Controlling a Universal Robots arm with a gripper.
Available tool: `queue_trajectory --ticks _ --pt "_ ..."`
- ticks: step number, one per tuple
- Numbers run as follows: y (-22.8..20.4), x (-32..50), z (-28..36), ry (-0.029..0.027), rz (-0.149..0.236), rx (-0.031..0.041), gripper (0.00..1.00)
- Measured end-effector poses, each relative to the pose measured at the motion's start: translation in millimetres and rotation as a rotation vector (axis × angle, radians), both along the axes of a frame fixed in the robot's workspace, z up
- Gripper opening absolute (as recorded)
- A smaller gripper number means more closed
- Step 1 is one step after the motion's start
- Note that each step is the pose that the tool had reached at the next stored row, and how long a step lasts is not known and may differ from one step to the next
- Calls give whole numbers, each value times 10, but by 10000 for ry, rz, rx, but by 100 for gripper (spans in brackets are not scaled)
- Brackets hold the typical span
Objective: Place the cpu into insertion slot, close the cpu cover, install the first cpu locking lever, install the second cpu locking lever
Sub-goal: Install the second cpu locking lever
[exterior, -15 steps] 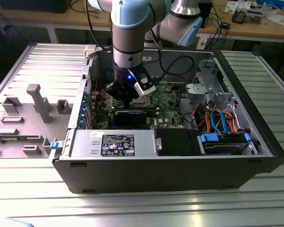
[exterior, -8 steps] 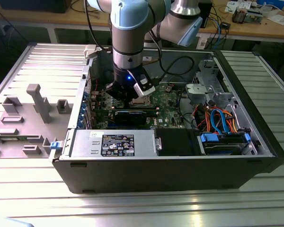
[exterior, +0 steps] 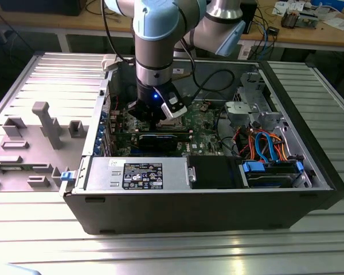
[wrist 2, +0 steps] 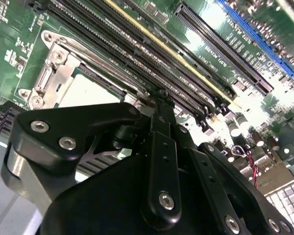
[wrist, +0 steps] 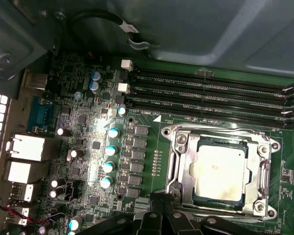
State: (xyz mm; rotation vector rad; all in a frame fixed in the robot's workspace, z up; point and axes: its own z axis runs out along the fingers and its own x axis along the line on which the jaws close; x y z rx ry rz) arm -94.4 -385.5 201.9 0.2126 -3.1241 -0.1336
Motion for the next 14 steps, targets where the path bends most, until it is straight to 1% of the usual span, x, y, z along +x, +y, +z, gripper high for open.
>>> queue_trajectory --ticks 3,5,6,9,14 --pt "1 -4 -5 -2 -3 23 11" --pt "3 -3 24 -9 -3 39 11" --pt "1 -4 96 -2 -4 31 11" --pt "1 -4 208 -1 -3 29 11" --pt "1 -4 209 -1 -3 29 11"
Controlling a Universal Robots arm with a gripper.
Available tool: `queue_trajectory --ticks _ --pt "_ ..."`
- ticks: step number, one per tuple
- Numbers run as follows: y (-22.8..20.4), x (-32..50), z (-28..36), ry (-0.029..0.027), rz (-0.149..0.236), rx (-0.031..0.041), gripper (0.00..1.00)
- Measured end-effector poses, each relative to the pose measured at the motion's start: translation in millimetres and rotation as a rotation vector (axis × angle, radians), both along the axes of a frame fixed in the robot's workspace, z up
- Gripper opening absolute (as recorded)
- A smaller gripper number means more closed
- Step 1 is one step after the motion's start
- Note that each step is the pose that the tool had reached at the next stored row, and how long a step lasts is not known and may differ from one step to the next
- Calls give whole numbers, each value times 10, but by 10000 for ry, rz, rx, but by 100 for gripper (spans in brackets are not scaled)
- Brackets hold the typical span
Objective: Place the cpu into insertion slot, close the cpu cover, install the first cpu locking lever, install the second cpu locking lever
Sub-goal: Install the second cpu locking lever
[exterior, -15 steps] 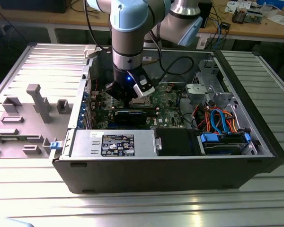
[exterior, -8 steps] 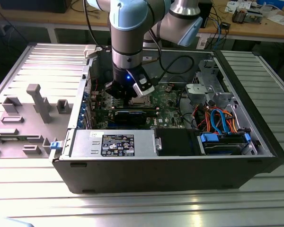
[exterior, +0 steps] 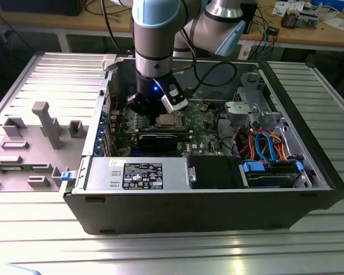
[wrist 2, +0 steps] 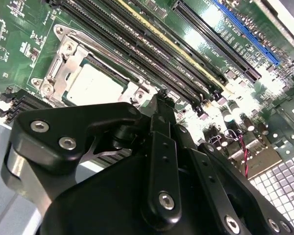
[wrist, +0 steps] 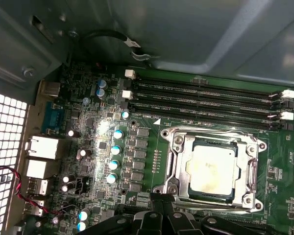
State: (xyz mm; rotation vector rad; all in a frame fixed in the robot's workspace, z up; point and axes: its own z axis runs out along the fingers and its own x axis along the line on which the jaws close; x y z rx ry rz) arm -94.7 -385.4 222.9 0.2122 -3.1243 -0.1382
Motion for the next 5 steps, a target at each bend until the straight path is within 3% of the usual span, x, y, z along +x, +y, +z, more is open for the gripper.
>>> queue_trajectory --ticks 5 --pt "0 0 3 0 0 0 11"
